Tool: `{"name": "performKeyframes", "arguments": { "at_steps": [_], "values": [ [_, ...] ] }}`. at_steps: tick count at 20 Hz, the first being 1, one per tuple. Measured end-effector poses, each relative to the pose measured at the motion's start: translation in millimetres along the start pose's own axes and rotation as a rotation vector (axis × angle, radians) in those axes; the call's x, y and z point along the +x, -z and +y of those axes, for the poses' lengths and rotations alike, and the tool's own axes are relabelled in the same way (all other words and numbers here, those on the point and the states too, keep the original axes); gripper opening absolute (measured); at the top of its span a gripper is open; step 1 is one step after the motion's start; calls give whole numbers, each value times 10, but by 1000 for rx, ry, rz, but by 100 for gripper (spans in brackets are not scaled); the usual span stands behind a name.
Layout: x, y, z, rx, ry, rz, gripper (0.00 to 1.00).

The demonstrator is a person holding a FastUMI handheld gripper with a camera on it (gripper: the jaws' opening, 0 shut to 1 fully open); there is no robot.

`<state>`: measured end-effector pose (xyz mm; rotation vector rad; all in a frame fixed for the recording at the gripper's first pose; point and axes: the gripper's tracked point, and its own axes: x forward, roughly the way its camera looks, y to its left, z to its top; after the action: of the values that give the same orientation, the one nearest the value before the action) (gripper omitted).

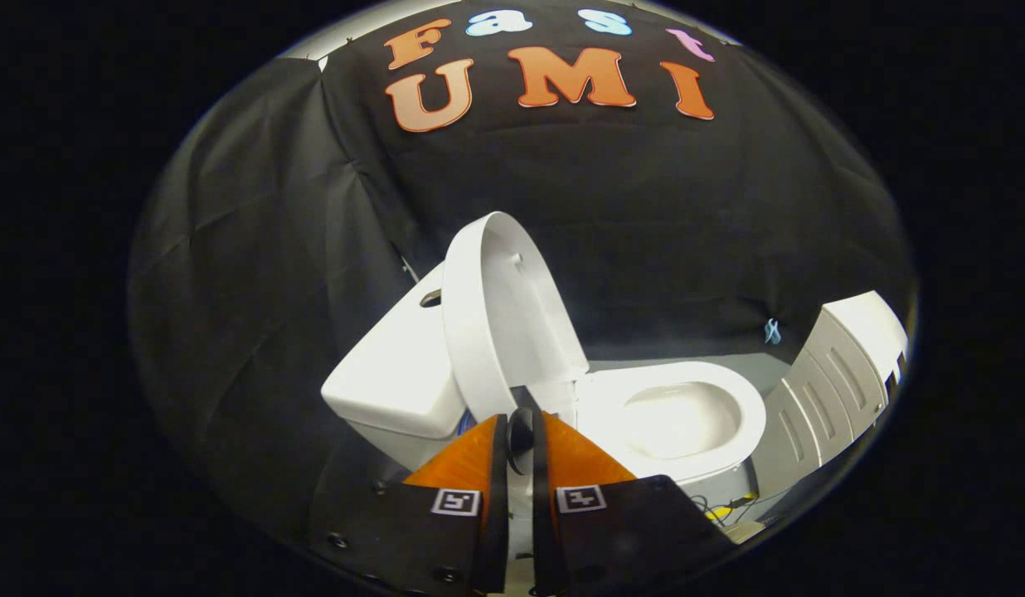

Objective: Open the toilet lid.

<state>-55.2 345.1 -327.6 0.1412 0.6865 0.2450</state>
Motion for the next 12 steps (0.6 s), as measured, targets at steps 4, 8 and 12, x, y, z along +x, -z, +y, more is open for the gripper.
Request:
{"name": "performKeyframes", "arguments": {
  "at_steps": [4,8,12],
  "values": [
    [-91,-264,5,-12,-7,-68,41],
    [-201,-608,-110,-18,2,-132,85],
    [-394,-987,-345,-12,16,-198,99]
  ]
}}
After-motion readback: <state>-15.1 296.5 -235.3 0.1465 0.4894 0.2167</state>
